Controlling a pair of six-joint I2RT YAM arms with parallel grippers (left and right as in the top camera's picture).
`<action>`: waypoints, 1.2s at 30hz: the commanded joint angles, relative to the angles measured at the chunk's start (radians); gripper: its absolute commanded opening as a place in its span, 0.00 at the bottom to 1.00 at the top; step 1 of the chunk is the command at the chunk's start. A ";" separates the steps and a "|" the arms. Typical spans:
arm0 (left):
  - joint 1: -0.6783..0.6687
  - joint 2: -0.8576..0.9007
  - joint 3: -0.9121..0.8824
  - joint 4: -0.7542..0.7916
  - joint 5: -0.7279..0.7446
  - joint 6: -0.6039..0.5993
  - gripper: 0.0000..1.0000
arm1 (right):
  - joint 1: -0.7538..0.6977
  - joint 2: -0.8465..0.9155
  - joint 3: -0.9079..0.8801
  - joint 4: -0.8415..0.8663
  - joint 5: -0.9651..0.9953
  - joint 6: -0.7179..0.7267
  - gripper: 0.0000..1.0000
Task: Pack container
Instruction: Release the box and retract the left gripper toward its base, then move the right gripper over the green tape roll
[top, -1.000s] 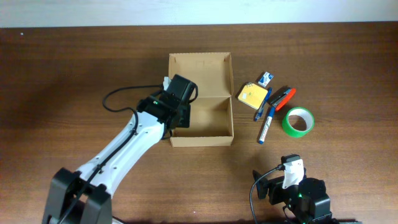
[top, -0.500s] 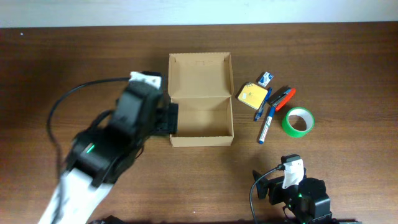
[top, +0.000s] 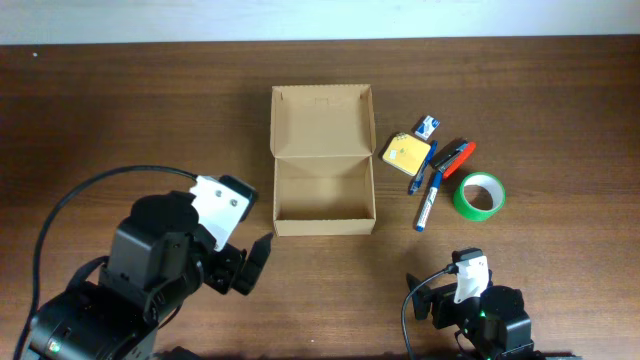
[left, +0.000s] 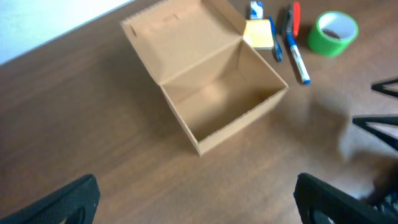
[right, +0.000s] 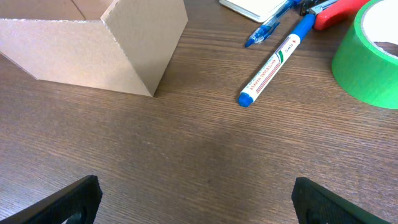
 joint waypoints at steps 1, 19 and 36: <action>0.003 0.000 0.014 -0.013 0.045 0.042 1.00 | -0.005 -0.010 -0.010 0.002 -0.005 0.008 0.99; 0.003 0.001 0.014 -0.012 0.044 0.043 1.00 | -0.005 -0.010 -0.010 0.002 -0.002 0.007 0.99; 0.003 0.001 0.014 -0.012 0.044 0.043 1.00 | -0.005 -0.010 -0.010 0.094 -0.079 0.151 0.99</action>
